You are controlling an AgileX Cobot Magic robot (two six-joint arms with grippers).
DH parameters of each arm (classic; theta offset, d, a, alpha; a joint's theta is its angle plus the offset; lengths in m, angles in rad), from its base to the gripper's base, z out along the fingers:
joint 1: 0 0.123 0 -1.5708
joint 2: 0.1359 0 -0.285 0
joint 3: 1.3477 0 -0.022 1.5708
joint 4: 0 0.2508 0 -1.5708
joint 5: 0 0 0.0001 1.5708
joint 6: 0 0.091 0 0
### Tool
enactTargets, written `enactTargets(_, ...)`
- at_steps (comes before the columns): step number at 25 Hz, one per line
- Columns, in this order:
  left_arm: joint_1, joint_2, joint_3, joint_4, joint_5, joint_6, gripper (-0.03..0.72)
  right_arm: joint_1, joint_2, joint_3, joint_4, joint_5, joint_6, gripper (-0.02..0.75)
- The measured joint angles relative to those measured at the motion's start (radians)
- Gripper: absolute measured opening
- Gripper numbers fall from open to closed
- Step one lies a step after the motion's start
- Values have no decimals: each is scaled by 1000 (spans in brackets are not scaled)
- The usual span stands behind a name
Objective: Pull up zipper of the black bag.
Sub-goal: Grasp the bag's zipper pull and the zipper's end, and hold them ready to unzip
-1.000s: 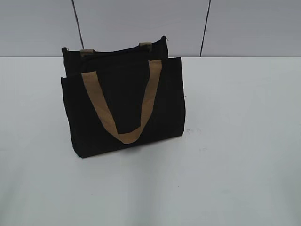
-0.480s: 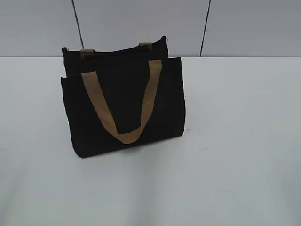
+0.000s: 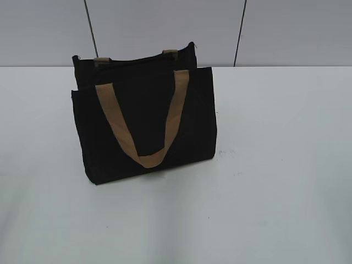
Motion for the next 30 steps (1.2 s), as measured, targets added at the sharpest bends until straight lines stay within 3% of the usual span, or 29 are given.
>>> enactTargets(9,0,273,-5,-201,-222,314,393,19,241,-67,115,-97,-150,438)
enactTargets(15,0,455,-7,-479,-255,693,393,19,401,-231,156,-111,-210,434)
enactTargets(24,0,746,-14,-779,-241,1154,393,19,637,-444,183,-107,-335,434)
enactTargets(30,0,923,-126,-806,-170,1263,393,19,833,-607,263,-34,-437,434)
